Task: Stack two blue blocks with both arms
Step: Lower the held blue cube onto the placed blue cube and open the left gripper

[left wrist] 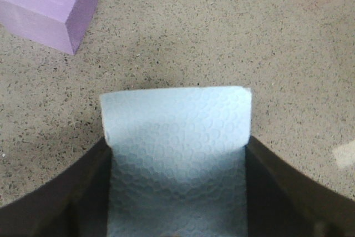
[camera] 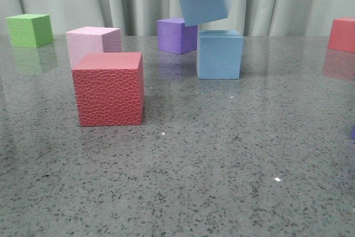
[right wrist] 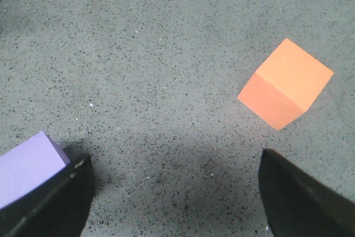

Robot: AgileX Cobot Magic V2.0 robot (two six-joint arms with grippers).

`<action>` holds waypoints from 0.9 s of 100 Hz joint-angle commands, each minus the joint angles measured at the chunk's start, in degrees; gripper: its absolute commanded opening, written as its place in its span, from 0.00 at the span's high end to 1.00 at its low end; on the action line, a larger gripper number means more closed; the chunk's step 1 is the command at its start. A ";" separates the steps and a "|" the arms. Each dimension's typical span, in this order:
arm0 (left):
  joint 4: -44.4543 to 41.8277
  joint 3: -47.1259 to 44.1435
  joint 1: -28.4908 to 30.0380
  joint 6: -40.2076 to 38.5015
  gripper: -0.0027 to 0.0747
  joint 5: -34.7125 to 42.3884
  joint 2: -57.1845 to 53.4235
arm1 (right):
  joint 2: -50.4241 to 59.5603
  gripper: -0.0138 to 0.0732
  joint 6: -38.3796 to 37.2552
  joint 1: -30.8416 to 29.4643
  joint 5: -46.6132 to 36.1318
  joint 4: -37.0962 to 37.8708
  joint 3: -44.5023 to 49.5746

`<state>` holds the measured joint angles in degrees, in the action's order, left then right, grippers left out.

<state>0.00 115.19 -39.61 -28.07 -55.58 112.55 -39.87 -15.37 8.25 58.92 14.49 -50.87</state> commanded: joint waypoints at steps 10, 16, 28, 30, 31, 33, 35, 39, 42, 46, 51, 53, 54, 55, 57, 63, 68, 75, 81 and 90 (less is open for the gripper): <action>0.00 2.08 -0.55 -1.65 0.69 2.67 -2.65 | 0.20 0.15 0.45 -0.36 -4.45 1.07 -1.21; 0.00 2.08 -0.77 -1.87 0.69 2.77 -2.52 | 0.20 0.15 0.45 -0.36 -4.51 1.07 -1.21; 0.00 2.08 -1.31 -1.97 0.69 3.39 -2.14 | 0.20 0.15 0.45 -0.36 -4.51 1.07 -1.21; 0.00 2.20 -1.31 -2.11 0.69 3.51 -2.13 | 0.20 0.15 0.45 -0.36 -4.51 1.07 -1.21; 0.00 2.20 -1.31 -2.12 0.69 3.52 -2.13 | 0.20 0.15 0.45 -0.36 -4.51 1.07 -1.21; 0.00 2.20 -1.31 -2.28 0.69 3.66 -2.01 | 0.20 0.15 0.45 -0.36 -4.51 1.07 -1.21; 0.00 2.20 -1.31 -2.43 0.69 3.76 -2.01 | 0.20 0.15 0.45 -0.36 -4.51 1.07 -1.21; 0.00 2.32 -1.41 -2.97 0.69 3.76 -1.72 | 0.20 0.15 0.45 -0.36 -4.51 1.07 -1.21; 0.00 2.73 -1.41 -2.96 0.69 3.76 -1.51 | 0.20 0.15 0.45 -0.36 -4.51 1.07 -1.21; 0.32 2.85 -1.41 -2.96 0.69 3.76 -1.28 | 0.20 0.15 0.45 -0.36 -4.51 1.07 -1.21; 0.32 3.08 -1.41 -2.96 0.69 3.76 -1.11 | 0.20 0.15 0.45 -0.36 -4.51 1.07 -1.21; 0.43 3.26 -1.41 -2.96 0.69 3.76 -1.01 | 0.20 0.15 0.45 -0.36 -4.51 1.07 -1.21; 0.43 3.36 -1.41 -2.96 0.69 3.65 -0.96 | 0.20 0.15 0.45 -0.36 -4.51 1.07 -1.21; 0.53 3.49 -1.41 -2.96 0.69 3.65 -0.86 | 0.20 0.15 0.45 -0.36 -4.51 1.07 -1.21; 0.53 3.63 -1.41 -2.96 0.69 3.55 -0.81 | 0.20 0.15 0.45 -0.36 -4.51 1.07 -1.21; 0.83 3.85 -1.41 -2.96 0.69 3.75 -0.67 | 0.20 0.15 0.45 -0.36 -4.51 1.07 -1.21; 0.91 3.85 -1.41 -2.96 0.69 3.89 -0.67 | 0.20 0.15 0.45 -0.36 -4.51 1.07 -1.21; 0.91 3.85 -1.41 -2.96 0.69 3.89 -0.67 | 0.20 0.15 0.45 -0.36 -4.51 1.07 -1.21; 0.91 3.85 -1.41 -2.96 0.69 3.89 -0.67 | 0.20 0.15 0.45 -0.36 -4.58 1.07 -1.21; 1.30 3.85 -1.41 -2.96 0.69 3.89 -0.67 | 0.20 0.15 0.45 -0.36 -4.62 1.07 -1.21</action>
<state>0.50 117.00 -40.53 -30.42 -55.12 115.13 -39.87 -15.37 8.25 57.88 14.49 -50.87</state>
